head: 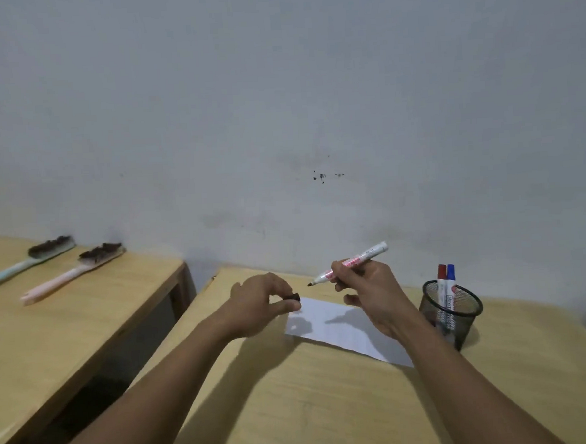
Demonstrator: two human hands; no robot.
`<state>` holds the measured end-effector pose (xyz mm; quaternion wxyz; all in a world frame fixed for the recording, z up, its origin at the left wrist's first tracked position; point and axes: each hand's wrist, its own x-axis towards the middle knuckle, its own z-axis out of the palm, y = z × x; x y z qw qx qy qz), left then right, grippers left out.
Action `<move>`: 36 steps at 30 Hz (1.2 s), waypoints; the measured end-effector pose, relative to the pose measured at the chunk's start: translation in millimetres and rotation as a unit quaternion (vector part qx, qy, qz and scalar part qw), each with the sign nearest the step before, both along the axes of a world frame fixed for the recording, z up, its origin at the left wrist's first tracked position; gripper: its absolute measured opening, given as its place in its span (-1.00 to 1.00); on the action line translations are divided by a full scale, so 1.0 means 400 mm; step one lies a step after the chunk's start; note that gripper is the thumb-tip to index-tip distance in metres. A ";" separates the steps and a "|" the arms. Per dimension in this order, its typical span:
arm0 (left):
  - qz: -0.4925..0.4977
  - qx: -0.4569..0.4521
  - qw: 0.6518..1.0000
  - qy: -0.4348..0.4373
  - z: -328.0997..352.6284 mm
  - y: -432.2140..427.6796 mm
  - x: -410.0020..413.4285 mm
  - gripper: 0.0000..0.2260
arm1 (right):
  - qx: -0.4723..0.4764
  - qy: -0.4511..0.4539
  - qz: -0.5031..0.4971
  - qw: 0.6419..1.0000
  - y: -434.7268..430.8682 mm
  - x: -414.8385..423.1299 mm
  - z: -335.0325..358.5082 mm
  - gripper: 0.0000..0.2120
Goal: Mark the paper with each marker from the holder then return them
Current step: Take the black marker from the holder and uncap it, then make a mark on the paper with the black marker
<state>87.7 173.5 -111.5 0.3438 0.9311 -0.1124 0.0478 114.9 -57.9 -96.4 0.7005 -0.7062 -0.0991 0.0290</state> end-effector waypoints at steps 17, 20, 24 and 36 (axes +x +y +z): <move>-0.020 0.229 0.967 -0.110 -0.183 -0.001 0.026 -0.71 | -0.068 0.030 -0.015 0.997 0.112 0.140 -0.199 -0.94; -0.018 0.225 0.969 -0.099 -0.184 0.000 0.029 -0.72 | -0.111 0.010 -0.054 0.992 0.112 0.147 -0.218 -0.94; -0.022 0.210 0.975 -0.074 -0.179 0.000 0.035 -0.73 | -0.121 -0.007 -0.059 0.991 0.121 0.153 -0.223 -0.78; -0.027 0.168 0.985 0.010 -0.170 0.002 0.040 -0.76 | -0.110 -0.009 -0.056 0.992 0.123 0.161 -0.241 -0.77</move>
